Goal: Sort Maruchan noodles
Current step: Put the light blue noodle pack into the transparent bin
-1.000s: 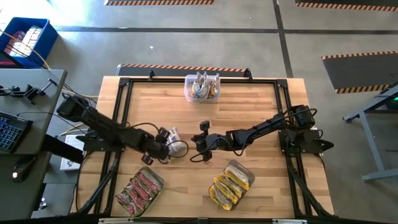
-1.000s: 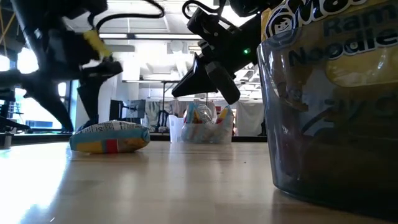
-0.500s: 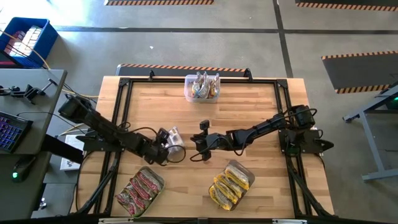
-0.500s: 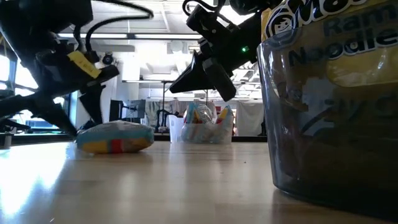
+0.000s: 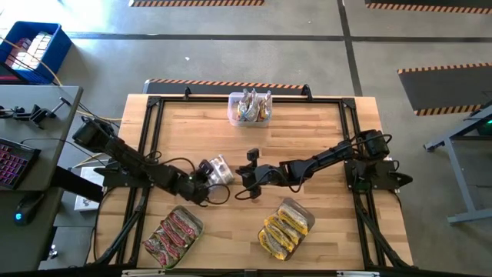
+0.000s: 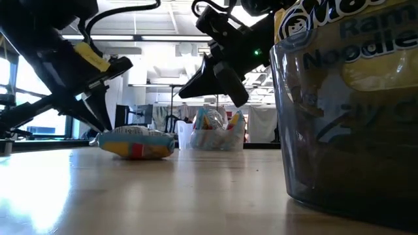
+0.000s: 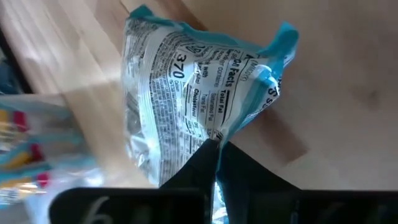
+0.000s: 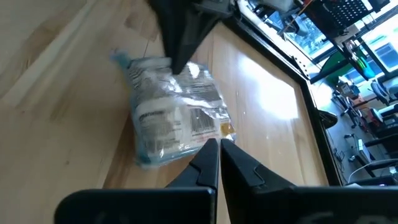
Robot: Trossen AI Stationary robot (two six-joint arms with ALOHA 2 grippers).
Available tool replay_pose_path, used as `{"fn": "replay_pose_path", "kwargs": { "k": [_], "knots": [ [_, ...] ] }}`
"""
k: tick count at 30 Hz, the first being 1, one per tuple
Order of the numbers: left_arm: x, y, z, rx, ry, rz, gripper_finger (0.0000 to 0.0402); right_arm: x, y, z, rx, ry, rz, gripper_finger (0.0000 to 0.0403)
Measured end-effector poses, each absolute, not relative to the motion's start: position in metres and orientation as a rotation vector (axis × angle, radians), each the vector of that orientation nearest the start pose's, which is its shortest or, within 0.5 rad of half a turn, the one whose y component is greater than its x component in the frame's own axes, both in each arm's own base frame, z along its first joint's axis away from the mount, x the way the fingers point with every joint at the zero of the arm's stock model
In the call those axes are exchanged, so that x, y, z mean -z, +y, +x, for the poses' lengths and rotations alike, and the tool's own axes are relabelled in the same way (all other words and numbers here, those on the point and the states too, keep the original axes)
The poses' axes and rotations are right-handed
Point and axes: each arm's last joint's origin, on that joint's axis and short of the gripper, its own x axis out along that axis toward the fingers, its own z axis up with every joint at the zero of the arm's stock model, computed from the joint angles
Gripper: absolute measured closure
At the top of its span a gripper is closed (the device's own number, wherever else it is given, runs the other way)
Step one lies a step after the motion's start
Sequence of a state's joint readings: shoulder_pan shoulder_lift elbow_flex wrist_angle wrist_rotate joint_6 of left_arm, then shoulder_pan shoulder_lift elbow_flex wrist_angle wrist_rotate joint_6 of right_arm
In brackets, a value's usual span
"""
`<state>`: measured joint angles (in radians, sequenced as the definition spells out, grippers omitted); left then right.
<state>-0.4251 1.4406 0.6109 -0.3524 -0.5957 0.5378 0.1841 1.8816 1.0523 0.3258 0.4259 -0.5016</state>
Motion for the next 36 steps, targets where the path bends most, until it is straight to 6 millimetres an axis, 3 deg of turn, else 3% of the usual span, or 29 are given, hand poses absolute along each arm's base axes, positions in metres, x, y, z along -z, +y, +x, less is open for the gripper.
{"fn": "replay_pose_path", "kwargs": {
  "k": [4, 8, 21, 27, 36],
  "knots": [
    [-0.145, -0.073, 0.217, 0.167, 1.112, 1.247, 0.04, -0.168, 0.06, 0.385, 0.097, 0.58, -0.686, 0.0403],
    [-0.158, -0.06, 0.223, 0.193, 1.141, 1.338, 0.0401, -0.18, 0.057, 0.379, 0.149, 0.611, -0.713, 0.0403],
    [-0.237, 0.0, 0.243, 0.113, 1.071, 1.473, 0.0401, -0.213, 0.034, 0.351, 0.166, 0.73, -0.729, 0.0403],
    [-0.262, 0.038, 0.249, 0.088, 1.074, 1.527, 0.0401, -0.215, 0.007, 0.334, 0.196, 0.736, -0.698, 0.0403],
    [-0.285, 0.11, 0.257, -0.023, 1.041, 1.598, 0.0401, -0.211, -0.027, 0.303, 0.254, 0.668, -0.635, 0.0403]
  ]
}}
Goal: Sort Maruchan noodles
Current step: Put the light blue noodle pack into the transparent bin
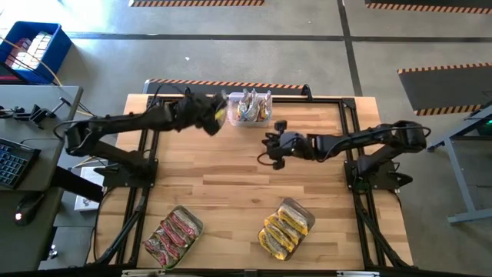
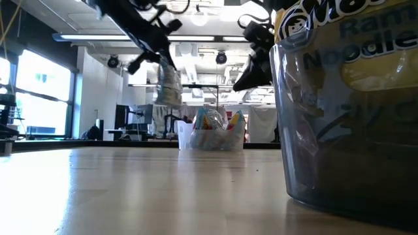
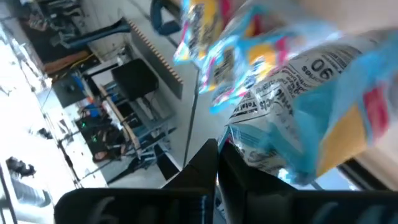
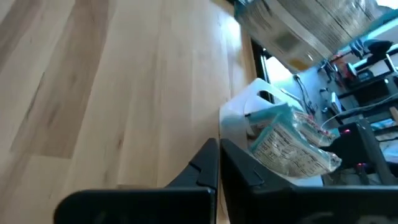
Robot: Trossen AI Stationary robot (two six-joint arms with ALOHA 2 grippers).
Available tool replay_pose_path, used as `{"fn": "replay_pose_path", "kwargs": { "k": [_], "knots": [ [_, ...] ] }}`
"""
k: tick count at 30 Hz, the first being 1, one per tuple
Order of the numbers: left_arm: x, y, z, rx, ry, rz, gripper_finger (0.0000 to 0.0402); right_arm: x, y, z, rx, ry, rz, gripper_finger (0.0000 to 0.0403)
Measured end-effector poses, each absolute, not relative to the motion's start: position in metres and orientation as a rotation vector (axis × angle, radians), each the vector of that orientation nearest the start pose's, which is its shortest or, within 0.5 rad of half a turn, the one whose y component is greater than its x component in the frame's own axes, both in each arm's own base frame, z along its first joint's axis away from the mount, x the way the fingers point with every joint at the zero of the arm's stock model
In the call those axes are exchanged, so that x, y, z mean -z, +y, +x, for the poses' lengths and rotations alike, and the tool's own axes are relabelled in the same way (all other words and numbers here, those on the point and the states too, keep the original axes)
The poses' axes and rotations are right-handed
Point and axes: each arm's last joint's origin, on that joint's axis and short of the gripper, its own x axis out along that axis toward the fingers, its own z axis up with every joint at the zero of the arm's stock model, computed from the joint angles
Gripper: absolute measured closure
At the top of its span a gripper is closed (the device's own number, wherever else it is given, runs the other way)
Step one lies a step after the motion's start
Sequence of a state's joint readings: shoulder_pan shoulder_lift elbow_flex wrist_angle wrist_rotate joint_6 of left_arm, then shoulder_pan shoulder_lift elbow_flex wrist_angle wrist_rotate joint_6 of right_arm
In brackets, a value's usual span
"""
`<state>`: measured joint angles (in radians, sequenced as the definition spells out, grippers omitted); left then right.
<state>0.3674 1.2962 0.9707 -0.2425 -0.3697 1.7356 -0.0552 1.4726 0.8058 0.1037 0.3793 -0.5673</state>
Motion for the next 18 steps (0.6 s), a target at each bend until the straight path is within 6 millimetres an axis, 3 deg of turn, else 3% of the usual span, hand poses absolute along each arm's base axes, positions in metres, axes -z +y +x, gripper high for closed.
{"fn": "replay_pose_path", "kwargs": {
  "k": [4, 10, 18],
  "knots": [
    [-0.284, 0.136, 0.272, -0.051, 1.029, 1.594, 0.0401, -0.207, -0.041, 0.289, 0.284, 0.643, -0.624, 0.0403],
    [-0.285, 0.157, 0.275, -0.093, 1.045, 1.595, 0.0401, -0.196, -0.054, 0.275, 0.316, 0.625, -0.626, 0.0403],
    [-0.271, 0.18, 0.296, -0.081, 1.066, 1.567, 0.0401, -0.188, -0.056, 0.267, 0.306, 0.622, -0.62, 0.0403]
  ]
}}
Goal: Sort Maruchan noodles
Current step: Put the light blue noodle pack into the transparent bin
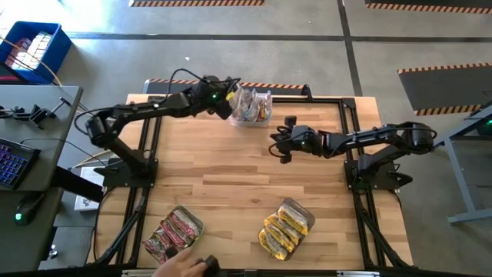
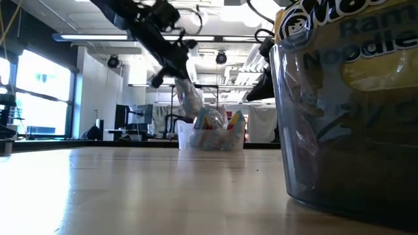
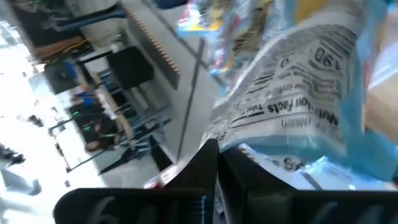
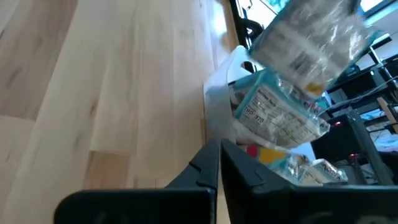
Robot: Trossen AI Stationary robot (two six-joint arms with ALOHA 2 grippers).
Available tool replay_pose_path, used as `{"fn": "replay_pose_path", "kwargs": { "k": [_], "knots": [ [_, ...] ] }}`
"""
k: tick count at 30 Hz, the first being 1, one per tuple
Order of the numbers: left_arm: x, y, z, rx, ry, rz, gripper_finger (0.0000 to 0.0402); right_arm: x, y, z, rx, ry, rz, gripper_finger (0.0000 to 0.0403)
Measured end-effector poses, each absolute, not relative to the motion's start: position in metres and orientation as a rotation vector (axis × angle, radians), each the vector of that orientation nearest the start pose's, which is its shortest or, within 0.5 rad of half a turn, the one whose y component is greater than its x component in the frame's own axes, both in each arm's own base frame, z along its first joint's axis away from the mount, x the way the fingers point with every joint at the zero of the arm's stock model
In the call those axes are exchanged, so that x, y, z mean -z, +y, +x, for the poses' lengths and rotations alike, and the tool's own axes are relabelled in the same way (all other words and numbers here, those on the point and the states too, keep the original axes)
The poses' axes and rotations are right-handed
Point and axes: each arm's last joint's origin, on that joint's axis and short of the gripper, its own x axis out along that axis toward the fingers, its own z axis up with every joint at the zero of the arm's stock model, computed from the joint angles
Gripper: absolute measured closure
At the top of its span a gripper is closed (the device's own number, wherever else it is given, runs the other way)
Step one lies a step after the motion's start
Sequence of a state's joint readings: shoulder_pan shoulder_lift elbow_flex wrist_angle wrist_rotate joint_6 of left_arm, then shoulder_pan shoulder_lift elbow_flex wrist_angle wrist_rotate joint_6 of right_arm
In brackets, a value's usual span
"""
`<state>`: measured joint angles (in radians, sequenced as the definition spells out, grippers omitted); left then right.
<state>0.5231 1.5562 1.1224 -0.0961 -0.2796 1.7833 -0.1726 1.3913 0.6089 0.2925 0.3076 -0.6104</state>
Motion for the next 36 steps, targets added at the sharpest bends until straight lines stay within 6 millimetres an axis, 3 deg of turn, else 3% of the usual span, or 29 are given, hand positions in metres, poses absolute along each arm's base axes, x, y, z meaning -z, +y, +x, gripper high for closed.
{"fn": "replay_pose_path", "kwargs": {
  "k": [10, 21, 36],
  "knots": [
    [-0.259, 0.194, 0.306, -0.1, 1.104, 1.539, 0.0401, -0.188, -0.055, 0.267, 0.309, 0.621, -0.613, 0.0403],
    [-0.271, 0.199, 0.297, -0.153, 1.129, 1.575, 0.0401, -0.188, -0.055, 0.267, 0.307, 0.619, -0.612, 0.0403],
    [-0.251, 0.201, 0.301, -0.112, 1.185, 1.47, 0.0401, -0.188, -0.055, 0.267, 0.307, 0.618, -0.611, 0.0403]
  ]
}}
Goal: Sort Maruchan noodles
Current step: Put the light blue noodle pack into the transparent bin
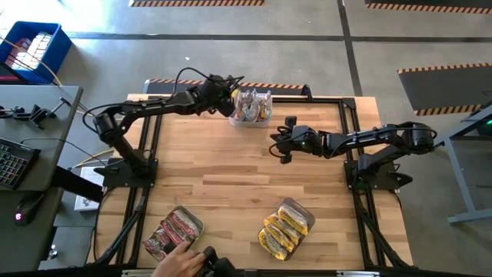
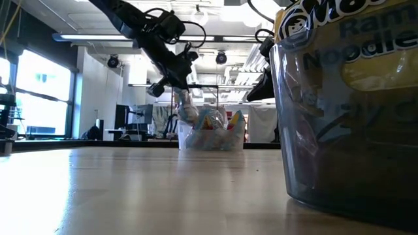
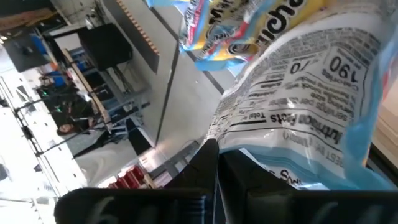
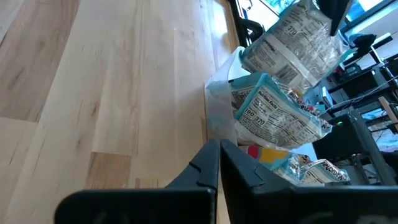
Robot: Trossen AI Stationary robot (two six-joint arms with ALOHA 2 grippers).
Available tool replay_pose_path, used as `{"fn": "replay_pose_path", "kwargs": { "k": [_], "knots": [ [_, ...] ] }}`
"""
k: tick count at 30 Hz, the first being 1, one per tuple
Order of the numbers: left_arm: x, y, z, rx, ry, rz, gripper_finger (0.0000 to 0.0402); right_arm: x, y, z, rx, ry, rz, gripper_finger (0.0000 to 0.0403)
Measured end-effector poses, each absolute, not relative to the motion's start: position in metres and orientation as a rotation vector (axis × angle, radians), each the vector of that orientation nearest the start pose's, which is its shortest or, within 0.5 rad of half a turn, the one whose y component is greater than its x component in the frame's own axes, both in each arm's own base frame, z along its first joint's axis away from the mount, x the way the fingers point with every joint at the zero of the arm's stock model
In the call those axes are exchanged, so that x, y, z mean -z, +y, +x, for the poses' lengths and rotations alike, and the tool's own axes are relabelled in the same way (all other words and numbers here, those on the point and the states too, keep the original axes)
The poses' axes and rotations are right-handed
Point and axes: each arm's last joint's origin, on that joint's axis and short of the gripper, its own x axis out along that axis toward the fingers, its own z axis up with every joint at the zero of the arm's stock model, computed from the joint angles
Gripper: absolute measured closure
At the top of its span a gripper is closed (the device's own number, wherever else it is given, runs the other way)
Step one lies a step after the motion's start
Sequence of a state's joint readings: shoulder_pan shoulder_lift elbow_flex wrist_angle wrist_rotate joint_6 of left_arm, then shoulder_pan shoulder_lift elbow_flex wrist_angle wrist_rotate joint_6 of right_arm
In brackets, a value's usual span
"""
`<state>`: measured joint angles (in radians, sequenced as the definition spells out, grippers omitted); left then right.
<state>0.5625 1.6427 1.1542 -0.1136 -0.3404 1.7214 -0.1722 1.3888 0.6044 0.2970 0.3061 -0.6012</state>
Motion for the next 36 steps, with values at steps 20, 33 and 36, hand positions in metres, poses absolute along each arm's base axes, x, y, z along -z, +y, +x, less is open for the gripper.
{"fn": "replay_pose_path", "kwargs": {
  "k": [20, 33, 36],
  "knots": [
    [-0.23, 0.198, 0.316, -0.1, 1.145, 1.376, 0.0401, -0.188, -0.054, 0.267, 0.288, 0.605, -0.581, 0.0403],
    [-0.241, 0.191, 0.323, -0.292, 1.072, 1.152, 0.0401, -0.187, -0.054, 0.267, 0.286, 0.613, -0.581, 0.0403],
    [-0.24, 0.193, 0.319, -0.28, 1.076, 1.06, 0.0401, -0.187, -0.054, 0.267, 0.286, 0.616, -0.581, 0.0403]
  ]
}}
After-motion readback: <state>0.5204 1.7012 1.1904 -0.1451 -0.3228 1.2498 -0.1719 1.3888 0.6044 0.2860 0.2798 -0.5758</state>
